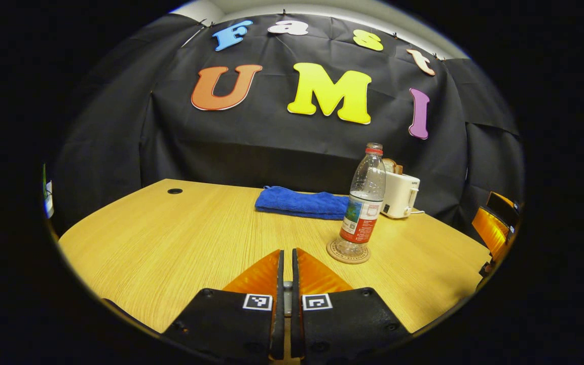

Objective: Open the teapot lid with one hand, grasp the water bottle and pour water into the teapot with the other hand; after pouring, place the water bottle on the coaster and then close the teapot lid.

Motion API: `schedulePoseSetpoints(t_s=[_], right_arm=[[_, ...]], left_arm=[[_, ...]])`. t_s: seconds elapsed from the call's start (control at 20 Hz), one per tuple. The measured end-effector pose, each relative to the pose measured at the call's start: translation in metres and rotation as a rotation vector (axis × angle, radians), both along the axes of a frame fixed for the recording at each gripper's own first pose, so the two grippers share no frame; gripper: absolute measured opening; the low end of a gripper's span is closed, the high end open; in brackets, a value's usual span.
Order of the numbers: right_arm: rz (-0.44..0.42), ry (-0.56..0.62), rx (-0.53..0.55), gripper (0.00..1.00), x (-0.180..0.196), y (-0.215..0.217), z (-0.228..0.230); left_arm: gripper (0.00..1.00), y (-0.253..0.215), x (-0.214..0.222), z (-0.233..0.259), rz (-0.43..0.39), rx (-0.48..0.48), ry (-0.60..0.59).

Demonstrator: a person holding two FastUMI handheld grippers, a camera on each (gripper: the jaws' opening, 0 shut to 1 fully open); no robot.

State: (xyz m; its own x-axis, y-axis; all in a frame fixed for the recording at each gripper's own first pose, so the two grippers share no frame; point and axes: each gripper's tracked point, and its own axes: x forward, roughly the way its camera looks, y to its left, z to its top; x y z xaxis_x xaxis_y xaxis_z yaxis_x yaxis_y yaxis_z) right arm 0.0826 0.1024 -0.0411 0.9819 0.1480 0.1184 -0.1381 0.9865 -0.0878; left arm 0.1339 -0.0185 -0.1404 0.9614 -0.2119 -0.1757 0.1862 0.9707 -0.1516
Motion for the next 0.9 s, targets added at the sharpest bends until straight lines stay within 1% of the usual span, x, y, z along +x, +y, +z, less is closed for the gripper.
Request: schedulePoseSetpoints(t_s=[0.05, 0.1, 0.15, 0.2, 0.25, 0.3, 0.35, 0.4, 0.45, 0.5, 0.55, 0.65, 0.7, 0.8, 0.85, 0.9], right_arm=[[0.005, -0.001, 0.006, 0.99, -0.002, 0.001, 0.002], [0.001, -0.007, 0.009, 0.95, -0.003, -0.001, 0.004], [0.0, -0.009, 0.012, 0.98, -0.005, -0.001, 0.003], [-0.002, -0.006, 0.011, 0.95, -0.007, -0.002, 0.002], [-0.002, -0.007, 0.01, 0.95, -0.009, -0.003, 0.001], [-0.001, -0.007, 0.007, 0.98, -0.011, -0.004, 0.001], [-0.005, -0.004, 0.008, 0.98, -0.013, -0.006, 0.0], [-0.006, 0.002, 0.009, 0.95, -0.015, -0.009, -0.002], [-0.01, 0.007, 0.013, 0.95, -0.019, -0.014, -0.003], [-0.026, 0.006, 0.021, 0.98, -0.023, -0.022, -0.002], [-0.029, 0.007, 0.023, 0.95, -0.026, -0.025, -0.002], [-0.038, 0.011, 0.026, 0.95, -0.033, -0.031, 0.001], [-0.049, 0.005, 0.026, 0.95, -0.035, -0.035, 0.006], [-0.068, -0.004, 0.033, 0.95, -0.046, -0.047, 0.022], [-0.069, -0.007, 0.039, 0.98, -0.051, -0.05, 0.028], [-0.068, -0.009, 0.045, 0.95, -0.056, -0.052, 0.033]], left_arm=[[0.08, -0.001, 0.001, 0.001, 0.003, 0.005, -0.005], [0.08, -0.001, 0.001, 0.002, 0.005, 0.011, -0.01], [0.08, -0.002, -0.002, -0.002, 0.002, 0.035, -0.009], [0.1, -0.004, -0.002, -0.006, 0.001, 0.046, 0.004], [0.11, -0.003, -0.003, -0.005, 0.011, 0.061, -0.003], [0.12, -0.003, -0.004, -0.005, 0.024, 0.095, 0.005], [0.17, -0.005, -0.007, -0.005, 0.018, 0.114, 0.007], [0.25, -0.014, -0.012, -0.003, -0.015, 0.118, 0.01], [0.43, -0.017, -0.015, 0.002, -0.018, 0.135, 0.002], [0.62, -0.018, -0.018, 0.009, -0.014, 0.151, -0.015], [0.58, -0.021, -0.022, 0.015, -0.02, 0.156, -0.025], [0.68, -0.024, -0.03, 0.034, -0.015, 0.159, -0.06], [0.75, -0.023, -0.035, 0.046, -0.01, 0.156, -0.088], [0.76, -0.018, -0.054, 0.081, 0.023, 0.158, -0.152], [0.76, -0.017, -0.061, 0.093, 0.035, 0.155, -0.173], [0.76, -0.017, -0.07, 0.102, 0.036, 0.148, -0.19]])
